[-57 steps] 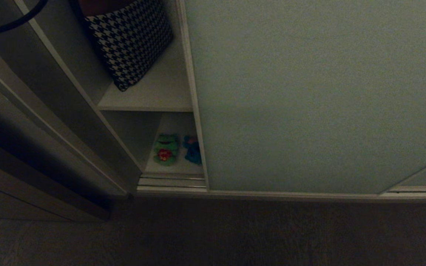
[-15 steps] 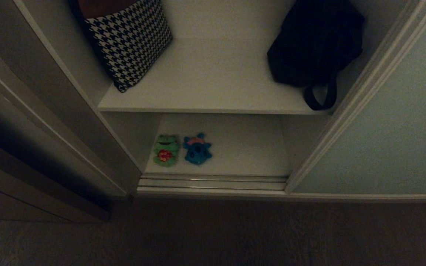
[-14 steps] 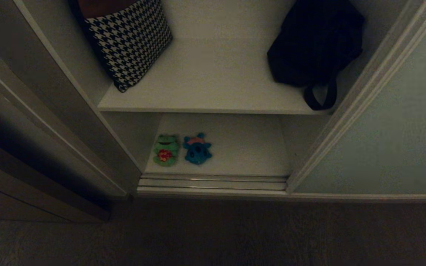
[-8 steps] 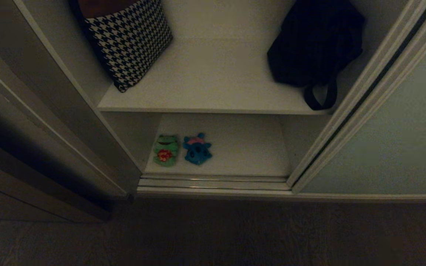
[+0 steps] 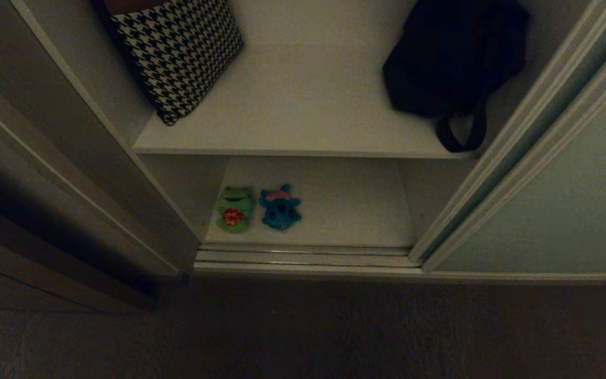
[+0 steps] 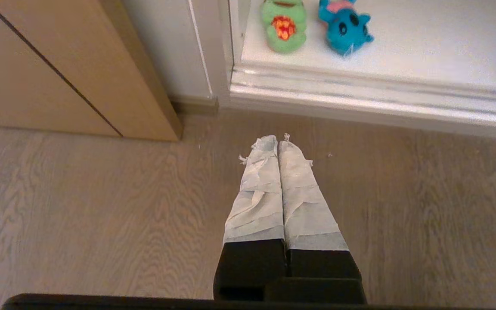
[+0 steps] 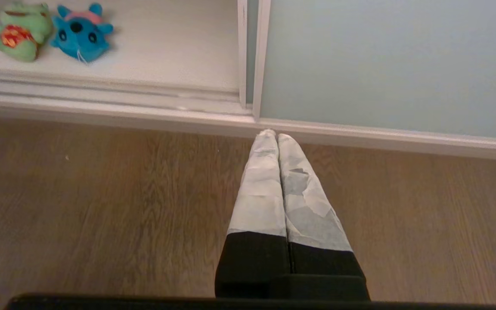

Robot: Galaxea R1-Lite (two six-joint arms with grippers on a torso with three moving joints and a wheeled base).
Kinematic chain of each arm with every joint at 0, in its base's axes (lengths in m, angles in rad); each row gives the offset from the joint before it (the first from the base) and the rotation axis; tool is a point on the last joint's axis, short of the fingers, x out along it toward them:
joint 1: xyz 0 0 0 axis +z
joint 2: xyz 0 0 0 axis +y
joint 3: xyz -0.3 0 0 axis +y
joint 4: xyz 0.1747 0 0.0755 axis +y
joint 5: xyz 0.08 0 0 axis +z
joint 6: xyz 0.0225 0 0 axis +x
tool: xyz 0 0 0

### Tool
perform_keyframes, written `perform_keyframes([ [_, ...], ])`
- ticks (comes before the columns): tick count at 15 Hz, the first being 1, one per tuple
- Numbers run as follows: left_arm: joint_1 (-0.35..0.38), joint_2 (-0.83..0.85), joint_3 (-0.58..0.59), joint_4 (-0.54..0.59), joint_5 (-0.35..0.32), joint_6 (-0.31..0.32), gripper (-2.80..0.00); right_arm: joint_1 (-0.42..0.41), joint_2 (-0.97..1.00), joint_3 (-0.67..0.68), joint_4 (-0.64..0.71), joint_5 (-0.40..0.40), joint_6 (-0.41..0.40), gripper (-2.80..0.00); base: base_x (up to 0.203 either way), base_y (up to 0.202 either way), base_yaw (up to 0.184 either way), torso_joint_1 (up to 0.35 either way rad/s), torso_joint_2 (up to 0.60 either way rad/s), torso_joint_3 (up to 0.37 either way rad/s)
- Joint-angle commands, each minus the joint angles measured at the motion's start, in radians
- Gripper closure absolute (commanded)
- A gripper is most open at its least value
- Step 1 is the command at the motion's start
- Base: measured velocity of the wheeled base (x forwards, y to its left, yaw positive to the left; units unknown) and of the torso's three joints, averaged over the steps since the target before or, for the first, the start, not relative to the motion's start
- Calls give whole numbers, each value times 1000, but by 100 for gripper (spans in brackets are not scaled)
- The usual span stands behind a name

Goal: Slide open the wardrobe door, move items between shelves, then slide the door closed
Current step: Open the door

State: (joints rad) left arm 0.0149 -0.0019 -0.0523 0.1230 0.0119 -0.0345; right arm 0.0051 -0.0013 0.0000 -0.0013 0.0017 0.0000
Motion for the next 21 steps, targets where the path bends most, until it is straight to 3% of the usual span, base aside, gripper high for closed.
perform_keyframes([
  [1, 0, 5, 0, 1, 0, -1, 0, 1, -2, 0, 0, 0, 0, 0, 0, 0, 0, 7, 2, -177],
  [21, 0, 3, 0, 0, 0, -2, 0, 1, -2, 0, 0, 0, 0, 0, 0, 0, 0, 3, 2, -198],
])
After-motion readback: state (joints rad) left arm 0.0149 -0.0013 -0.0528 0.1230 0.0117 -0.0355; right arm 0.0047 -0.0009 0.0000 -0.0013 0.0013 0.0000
